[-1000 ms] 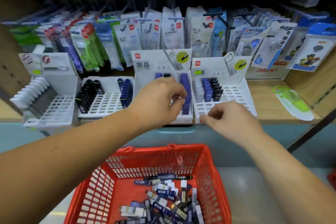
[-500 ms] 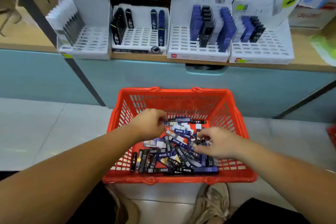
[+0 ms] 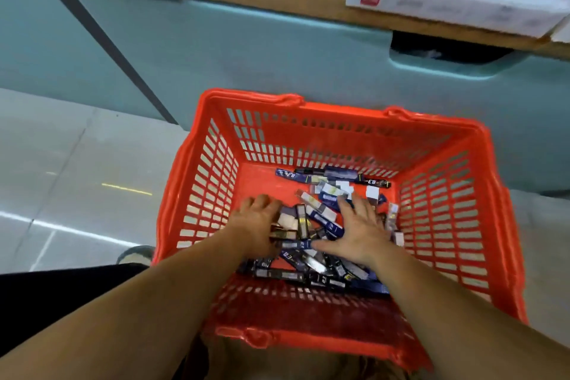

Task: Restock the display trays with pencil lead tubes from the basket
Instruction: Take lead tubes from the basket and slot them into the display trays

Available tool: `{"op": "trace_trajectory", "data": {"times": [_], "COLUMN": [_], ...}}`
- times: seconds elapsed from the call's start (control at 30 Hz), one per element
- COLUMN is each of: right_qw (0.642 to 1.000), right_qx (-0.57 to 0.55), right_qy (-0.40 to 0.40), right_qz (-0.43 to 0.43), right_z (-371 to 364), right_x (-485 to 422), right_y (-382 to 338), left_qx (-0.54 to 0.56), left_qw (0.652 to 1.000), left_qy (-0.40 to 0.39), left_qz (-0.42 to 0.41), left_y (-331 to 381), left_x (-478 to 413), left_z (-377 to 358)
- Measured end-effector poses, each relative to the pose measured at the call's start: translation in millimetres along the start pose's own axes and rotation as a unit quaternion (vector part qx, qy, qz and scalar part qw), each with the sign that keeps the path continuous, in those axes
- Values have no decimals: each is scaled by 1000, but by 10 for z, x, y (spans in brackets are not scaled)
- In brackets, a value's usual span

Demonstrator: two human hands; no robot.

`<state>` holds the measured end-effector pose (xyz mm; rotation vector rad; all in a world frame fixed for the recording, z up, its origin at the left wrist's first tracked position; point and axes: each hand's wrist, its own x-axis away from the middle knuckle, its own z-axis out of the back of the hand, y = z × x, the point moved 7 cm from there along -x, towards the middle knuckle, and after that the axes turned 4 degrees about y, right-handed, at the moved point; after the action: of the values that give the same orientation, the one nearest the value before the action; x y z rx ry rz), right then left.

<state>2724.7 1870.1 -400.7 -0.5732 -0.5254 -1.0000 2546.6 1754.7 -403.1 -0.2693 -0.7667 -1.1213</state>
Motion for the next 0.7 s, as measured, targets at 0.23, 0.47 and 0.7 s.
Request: {"op": "trace_trajectory", "data": {"times": [0.23, 0.47, 0.7], "right_qw": [995, 988, 995], "right_qx": [84, 101, 25], "right_qy": [42, 99, 99], "right_qz": [37, 59, 16], "right_z": [-156, 117, 74], "right_x": [-236, -405, -414], "right_y": [-130, -132, -119], "left_qx": [-30, 30, 47], "left_qw": [996, 996, 997], "left_qy": [78, 76, 46], "left_qz": [-15, 27, 47], "left_y": [-15, -56, -35], "left_x": [-184, -336, -411], "left_z": [-52, 21, -56]}}
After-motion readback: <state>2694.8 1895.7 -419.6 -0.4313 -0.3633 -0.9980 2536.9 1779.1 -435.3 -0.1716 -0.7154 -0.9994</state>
